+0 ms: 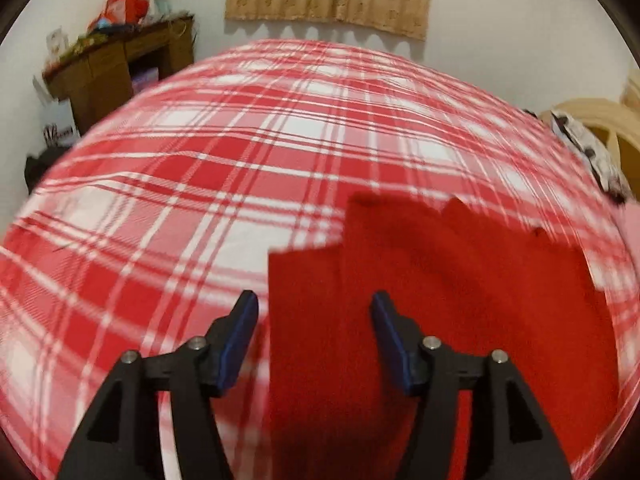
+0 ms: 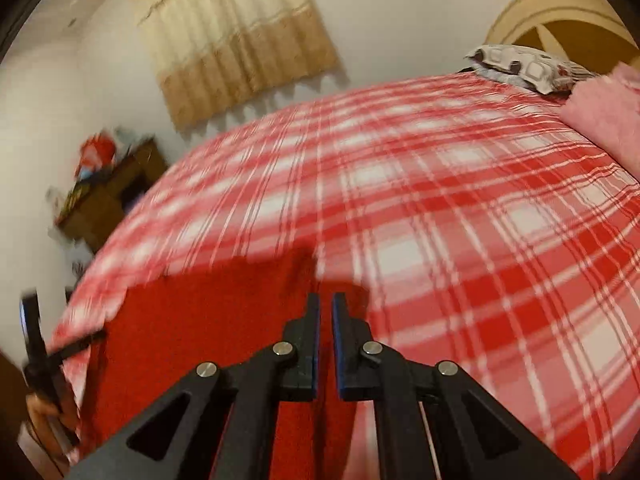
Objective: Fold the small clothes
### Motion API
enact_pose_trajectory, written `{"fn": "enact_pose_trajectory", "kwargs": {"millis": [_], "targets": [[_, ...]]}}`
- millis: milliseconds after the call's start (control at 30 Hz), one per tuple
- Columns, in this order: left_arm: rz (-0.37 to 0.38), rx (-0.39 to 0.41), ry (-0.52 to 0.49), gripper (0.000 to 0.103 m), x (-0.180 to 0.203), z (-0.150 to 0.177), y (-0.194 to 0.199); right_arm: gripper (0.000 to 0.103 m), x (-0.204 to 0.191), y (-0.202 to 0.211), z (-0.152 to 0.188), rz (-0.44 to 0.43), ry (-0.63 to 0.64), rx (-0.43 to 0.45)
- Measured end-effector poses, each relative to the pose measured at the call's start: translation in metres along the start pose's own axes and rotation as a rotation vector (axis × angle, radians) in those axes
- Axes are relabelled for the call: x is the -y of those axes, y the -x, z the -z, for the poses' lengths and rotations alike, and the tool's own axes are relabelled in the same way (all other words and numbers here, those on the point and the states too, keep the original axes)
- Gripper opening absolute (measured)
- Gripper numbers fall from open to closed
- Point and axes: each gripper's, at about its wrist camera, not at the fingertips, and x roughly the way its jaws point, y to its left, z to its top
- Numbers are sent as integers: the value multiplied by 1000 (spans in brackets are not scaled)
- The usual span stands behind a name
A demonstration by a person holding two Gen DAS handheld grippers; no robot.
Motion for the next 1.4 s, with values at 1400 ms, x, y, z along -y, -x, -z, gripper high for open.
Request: {"fn": "enact_pose_trajectory", "kwargs": {"millis": [1400], "targets": [[74,17,252,94,-21,70,48,5,-32,5,119,-45,45,-77]]}}
